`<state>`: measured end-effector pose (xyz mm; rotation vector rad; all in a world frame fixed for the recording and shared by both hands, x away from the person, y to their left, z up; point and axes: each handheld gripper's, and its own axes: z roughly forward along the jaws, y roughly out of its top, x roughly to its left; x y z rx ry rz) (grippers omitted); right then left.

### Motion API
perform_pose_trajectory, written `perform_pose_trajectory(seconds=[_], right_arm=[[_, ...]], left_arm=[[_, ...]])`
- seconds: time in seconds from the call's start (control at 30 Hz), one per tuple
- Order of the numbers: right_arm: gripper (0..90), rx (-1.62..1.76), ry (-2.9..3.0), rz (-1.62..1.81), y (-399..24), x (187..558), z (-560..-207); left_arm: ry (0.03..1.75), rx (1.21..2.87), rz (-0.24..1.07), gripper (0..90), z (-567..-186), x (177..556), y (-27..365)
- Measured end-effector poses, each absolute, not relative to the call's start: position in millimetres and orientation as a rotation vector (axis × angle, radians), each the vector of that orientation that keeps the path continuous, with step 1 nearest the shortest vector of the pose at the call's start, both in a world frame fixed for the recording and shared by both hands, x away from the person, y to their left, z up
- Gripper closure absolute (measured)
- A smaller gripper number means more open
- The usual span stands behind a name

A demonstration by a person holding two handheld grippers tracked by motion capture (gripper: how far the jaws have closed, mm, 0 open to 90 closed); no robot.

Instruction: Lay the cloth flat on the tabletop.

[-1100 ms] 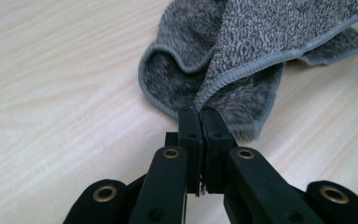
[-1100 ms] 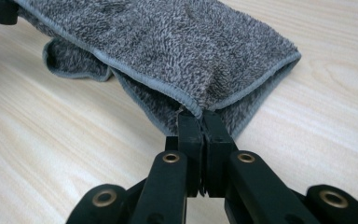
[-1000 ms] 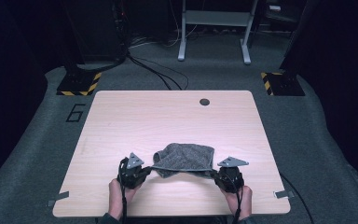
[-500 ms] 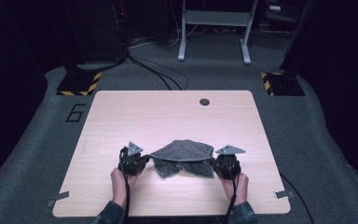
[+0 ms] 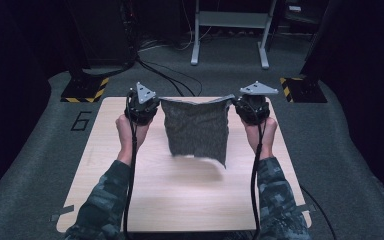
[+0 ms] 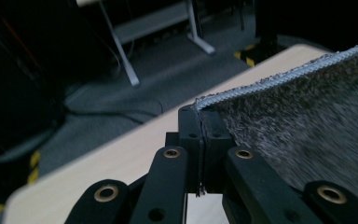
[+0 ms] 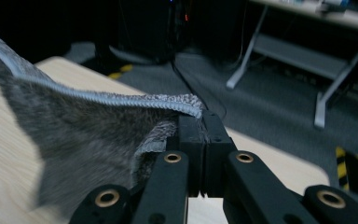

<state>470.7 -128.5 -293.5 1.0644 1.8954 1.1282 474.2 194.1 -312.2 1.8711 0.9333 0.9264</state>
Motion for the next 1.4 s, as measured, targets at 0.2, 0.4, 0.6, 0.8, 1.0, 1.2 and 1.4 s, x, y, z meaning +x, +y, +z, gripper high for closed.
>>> perform_pose_trajectory(seconds=[0.2,0.4,0.6,0.8,1.0,1.2,1.4], right_arm=[[89.0,1.006,1.957,1.152,-131,432,-313],[88.8,1.049,2.105,1.094,-132,401,-387],[88.5,1.107,2.209,1.057,-133,379,-436],[88.3,1.158,2.266,1.043,-133,359,-464],[88.0,1.207,2.318,0.995,-141,341,-485],[73.5,1.263,2.371,0.962,-156,329,-498],[55.3,1.306,2.339,1.042,-176,328,-491]], left_arm=[[0.883,1.946,0.93,88.7,-351,433,195],[0.937,2.041,0.807,88.6,-421,402,204],[1.008,2.069,0.704,88.5,-462,375,220],[1.012,2.117,0.652,88.0,-484,352,224],[1.0,2.176,0.552,87.3,-503,333,221],[1.013,2.199,0.442,70.9,-511,325,225],[1.09,2.145,0.467,43.1,-496,333,244]])
